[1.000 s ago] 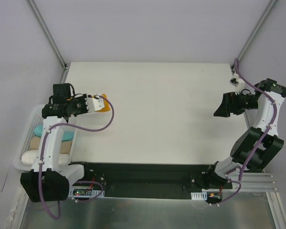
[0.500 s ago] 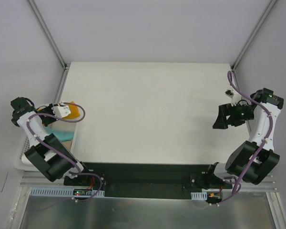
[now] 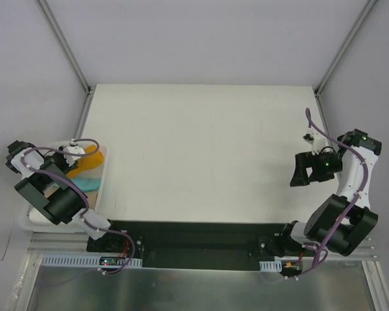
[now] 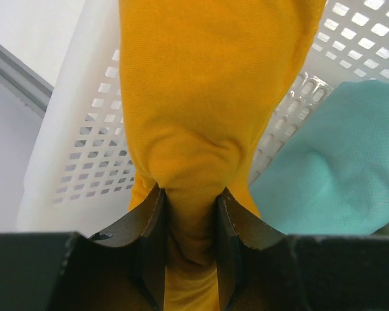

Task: Roll the t-shirts
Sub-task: Place the T-shirt in the bin.

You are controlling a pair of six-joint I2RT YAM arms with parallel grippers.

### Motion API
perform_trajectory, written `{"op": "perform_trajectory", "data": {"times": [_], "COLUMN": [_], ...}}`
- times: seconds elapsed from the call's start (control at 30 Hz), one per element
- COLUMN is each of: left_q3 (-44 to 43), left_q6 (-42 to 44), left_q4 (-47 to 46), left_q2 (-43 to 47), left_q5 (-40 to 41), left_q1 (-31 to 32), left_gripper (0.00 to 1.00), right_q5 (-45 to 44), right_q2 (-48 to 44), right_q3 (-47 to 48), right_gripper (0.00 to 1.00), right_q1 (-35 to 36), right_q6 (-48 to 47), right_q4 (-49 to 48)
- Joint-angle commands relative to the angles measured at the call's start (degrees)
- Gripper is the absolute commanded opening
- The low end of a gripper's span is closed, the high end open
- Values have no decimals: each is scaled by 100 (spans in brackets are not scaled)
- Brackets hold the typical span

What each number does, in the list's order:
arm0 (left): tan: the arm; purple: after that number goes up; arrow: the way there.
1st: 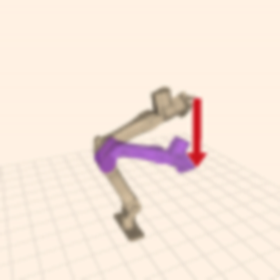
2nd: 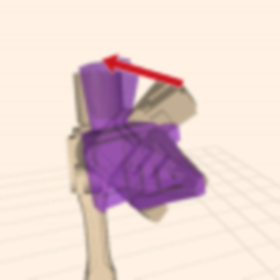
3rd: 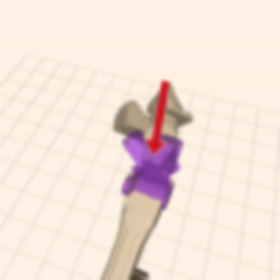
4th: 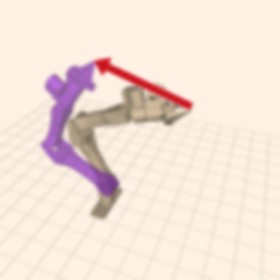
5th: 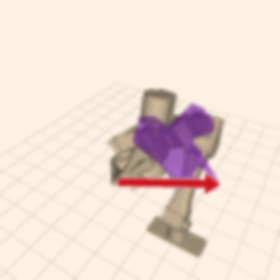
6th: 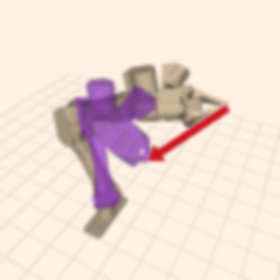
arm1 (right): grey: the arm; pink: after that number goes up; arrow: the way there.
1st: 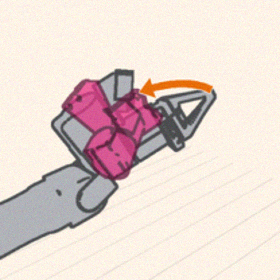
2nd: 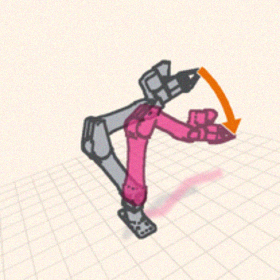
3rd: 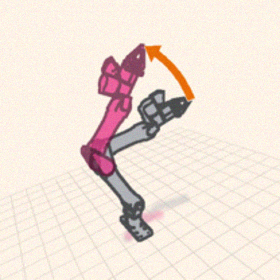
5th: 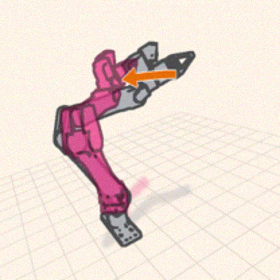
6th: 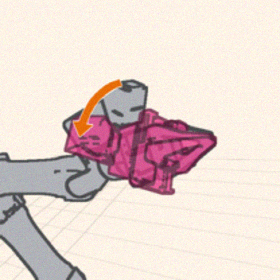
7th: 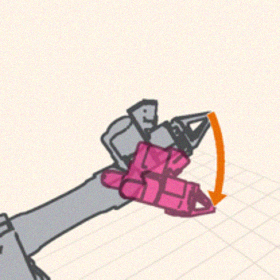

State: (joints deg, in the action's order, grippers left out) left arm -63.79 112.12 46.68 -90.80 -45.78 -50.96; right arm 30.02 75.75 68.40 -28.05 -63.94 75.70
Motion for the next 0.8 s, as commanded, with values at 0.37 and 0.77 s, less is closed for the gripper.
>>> {"op": "perform_trajectory", "data": {"times": [0.37,0.77], "left_q3": [392,1123], "left_q6": [4565,4565], "left_q4": [-853,-1170], "left_q2": [-253,-236], "left_q5": [270,965], "left_q1": [1000,1448], "left_gripper": [0,3], "right_q5": [-286,-216], "right_q2": [-227,-139], "right_q3": [-187,-205], "right_gripper": [96,96], "right_q1": [-473,-526], "right_q6": [-57,-57], "right_q4": [1614,1588]}}
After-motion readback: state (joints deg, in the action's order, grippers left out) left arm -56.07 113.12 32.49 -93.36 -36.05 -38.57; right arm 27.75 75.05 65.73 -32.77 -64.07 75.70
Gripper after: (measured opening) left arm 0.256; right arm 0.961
